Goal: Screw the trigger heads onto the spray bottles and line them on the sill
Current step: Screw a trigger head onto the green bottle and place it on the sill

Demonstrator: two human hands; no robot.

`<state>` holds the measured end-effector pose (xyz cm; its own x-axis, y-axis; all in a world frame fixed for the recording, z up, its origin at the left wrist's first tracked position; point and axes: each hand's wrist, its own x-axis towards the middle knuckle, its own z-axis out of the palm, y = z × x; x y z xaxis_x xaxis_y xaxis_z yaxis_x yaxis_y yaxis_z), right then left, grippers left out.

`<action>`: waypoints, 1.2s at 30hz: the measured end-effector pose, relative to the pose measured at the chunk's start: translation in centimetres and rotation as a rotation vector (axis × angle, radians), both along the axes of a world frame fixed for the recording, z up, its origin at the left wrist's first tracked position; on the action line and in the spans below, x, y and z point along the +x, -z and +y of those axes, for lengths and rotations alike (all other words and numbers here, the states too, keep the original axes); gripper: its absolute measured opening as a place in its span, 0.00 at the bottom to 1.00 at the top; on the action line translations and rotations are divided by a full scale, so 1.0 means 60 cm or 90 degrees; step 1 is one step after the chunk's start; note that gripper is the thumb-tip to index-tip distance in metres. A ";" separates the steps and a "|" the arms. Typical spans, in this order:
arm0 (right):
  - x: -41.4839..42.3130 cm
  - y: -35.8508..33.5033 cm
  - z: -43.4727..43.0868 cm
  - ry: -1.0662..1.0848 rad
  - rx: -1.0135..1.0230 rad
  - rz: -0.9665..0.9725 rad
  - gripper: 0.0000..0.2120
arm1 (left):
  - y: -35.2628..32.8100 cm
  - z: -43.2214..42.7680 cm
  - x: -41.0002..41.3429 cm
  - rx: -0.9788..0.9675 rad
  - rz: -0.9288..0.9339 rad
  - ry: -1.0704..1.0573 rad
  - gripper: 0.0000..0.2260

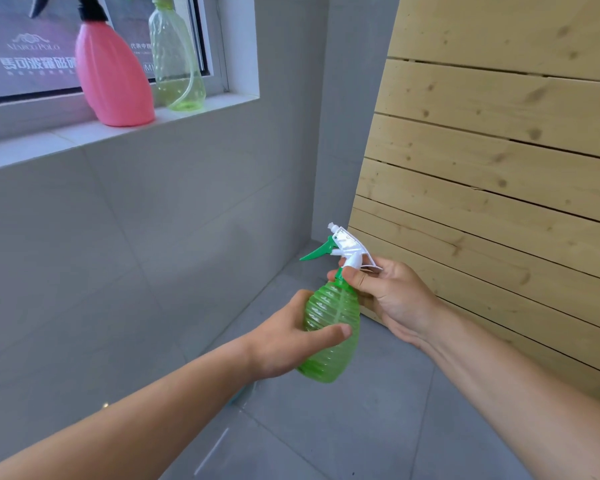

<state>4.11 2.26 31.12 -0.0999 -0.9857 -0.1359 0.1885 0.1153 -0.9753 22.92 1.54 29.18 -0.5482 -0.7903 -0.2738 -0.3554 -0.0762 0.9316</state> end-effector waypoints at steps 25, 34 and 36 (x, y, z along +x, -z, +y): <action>0.353 -0.244 -0.207 -0.162 -0.357 0.329 0.27 | -0.292 -0.126 0.323 -0.286 0.205 -0.383 0.14; 0.496 -0.297 -0.280 -0.110 -0.375 0.295 0.21 | -0.341 -0.201 0.436 -0.290 0.191 -0.504 0.14; 0.505 -0.289 -0.289 -0.109 -0.363 0.298 0.21 | -0.332 -0.215 0.442 -0.284 0.170 -0.514 0.15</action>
